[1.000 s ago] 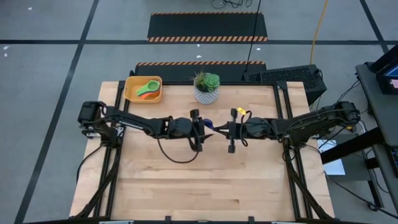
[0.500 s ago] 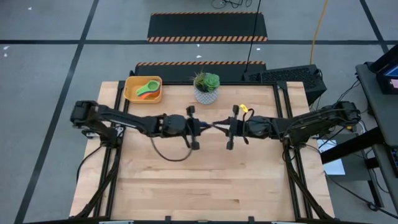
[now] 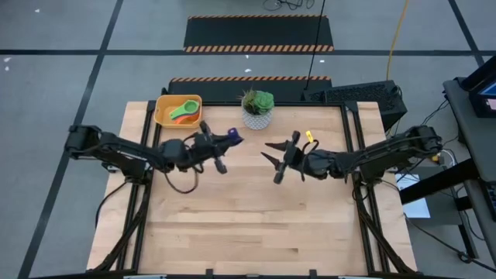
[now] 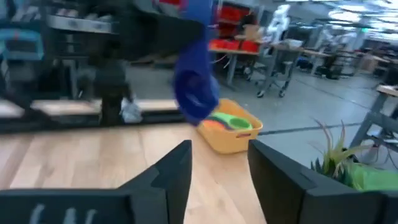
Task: Nest measuring cups in basket
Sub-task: Stack the violet measuring cup on top of the green measuring cup in the yellow bin
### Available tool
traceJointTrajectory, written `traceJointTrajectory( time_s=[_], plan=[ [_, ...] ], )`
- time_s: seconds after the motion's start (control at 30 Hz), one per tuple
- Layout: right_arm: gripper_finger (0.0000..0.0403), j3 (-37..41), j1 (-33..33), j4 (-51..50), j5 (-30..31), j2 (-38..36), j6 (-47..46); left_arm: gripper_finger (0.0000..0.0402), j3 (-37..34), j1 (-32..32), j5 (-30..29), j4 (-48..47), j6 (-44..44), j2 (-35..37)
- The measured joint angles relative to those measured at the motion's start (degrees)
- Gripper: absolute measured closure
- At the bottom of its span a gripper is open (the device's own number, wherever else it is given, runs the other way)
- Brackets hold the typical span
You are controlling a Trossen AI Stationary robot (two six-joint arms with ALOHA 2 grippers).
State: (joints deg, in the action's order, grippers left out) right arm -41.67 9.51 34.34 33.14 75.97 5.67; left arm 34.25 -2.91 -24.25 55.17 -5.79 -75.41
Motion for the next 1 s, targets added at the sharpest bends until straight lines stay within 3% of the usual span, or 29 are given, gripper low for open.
traceJointTrajectory(
  time_s=[0.1, 0.27, 0.7, 0.83, 1.0],
  plan=[
    [0.0245, 0.08, -0.37, 4.13, 1.38, 2.61, -1.49, 0.0394, -2.55, -0.12, 1.02, 10.45, 0.54, -1.54],
    [0.0228, -0.07, -0.56, 13.83, 4.3, 7.24, -1.41, 0.0397, -1.42, -1.59, 5.2, 17.24, 0.32, -6.85],
    [0.0218, -0.13, -3.92, 17.21, -6.56, 10.33, -3.04, 0.0391, 4.48, -3.73, 6.63, 19.95, -3.25, -16.03],
    [0.0244, -0.13, -4.28, 16.38, -7.7, 10.31, -2.87, 0.0397, 5.5, -3.81, 8.2, 20.03, -3.33, -17.24],
    [0.0318, -0.15, -4.27, 16.46, -7.86, 10.28, -0.94, 0.0387, 5.6, -3.86, 8.14, 19.95, -3.99, -17.23]
  ],
)
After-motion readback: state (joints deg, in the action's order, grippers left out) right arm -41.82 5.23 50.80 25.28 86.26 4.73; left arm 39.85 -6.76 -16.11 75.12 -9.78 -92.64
